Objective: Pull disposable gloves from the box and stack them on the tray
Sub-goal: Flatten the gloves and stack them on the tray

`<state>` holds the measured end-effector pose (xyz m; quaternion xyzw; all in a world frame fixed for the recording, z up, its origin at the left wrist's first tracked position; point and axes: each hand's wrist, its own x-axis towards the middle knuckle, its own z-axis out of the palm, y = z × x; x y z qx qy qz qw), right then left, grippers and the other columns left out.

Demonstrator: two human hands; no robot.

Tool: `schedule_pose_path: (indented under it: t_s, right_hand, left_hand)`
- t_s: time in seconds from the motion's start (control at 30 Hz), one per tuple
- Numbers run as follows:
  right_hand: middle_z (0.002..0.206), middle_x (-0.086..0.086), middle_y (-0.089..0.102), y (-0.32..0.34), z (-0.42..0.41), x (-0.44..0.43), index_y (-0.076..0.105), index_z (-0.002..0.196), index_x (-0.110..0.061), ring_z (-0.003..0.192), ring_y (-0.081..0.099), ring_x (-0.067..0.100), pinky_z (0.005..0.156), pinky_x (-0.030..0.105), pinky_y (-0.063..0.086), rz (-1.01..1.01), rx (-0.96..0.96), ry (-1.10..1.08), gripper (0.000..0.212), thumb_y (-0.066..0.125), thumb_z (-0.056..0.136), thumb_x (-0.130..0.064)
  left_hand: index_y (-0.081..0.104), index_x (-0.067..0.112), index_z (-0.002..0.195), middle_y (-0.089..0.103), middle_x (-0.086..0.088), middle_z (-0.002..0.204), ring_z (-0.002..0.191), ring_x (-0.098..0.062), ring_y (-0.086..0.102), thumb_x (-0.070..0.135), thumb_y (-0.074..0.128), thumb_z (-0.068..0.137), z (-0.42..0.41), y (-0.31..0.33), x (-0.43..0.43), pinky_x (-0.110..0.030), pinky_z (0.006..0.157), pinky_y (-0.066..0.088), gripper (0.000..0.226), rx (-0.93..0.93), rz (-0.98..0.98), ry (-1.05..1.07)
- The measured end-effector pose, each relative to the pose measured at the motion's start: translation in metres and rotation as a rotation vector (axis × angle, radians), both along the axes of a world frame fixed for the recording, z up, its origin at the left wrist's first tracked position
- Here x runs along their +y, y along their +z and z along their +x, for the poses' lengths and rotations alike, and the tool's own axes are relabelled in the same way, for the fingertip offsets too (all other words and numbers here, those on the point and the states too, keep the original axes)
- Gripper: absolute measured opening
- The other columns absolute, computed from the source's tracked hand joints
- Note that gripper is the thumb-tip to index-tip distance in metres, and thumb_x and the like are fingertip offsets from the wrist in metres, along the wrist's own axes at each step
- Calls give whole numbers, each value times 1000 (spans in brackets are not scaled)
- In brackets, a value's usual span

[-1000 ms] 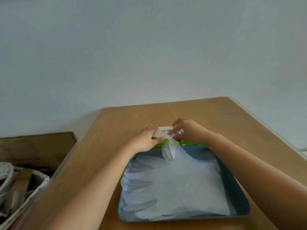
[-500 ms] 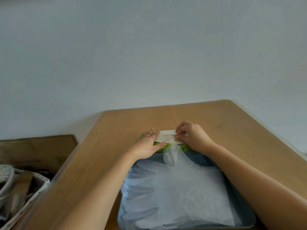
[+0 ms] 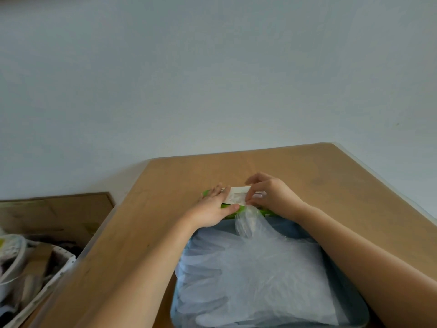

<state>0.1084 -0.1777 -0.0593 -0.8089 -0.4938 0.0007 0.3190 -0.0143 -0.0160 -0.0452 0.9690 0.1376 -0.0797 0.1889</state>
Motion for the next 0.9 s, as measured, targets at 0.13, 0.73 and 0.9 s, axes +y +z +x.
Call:
schedule_pose_path:
  t_s: [0.13, 0.73, 0.9]
  right_hand:
    - [101, -3, 55, 2, -5, 5, 70, 76, -13, 81, 54, 9, 71, 3, 37, 48, -29, 1, 7, 70, 82, -9]
    - [109, -14, 56, 5, 5, -5, 64, 106, -27, 97, 55, 3, 80, 14, 45, 198, 146, -82, 34, 78, 76, -30]
    - [88, -5, 59, 5, 0, 2, 73, 82, -14, 83, 49, 13, 72, 24, 34, 133, -149, -56, 7, 73, 82, -21]
  left_hand:
    - [5, 27, 154, -8, 1, 161, 148, -20, -7, 55, 35, 97, -1, 0, -1, -42, 120, 0, 71, -16, -14, 10]
    - [8, 28, 153, -5, 1, 162, 149, -20, -6, 55, 37, 96, 2, -5, 3, -41, 120, 1, 69, -32, -39, 23]
    - [44, 27, 142, 39, 2, 150, 136, -16, 38, 41, 66, 87, 10, 6, -2, -22, 101, 30, 61, -260, -287, 98]
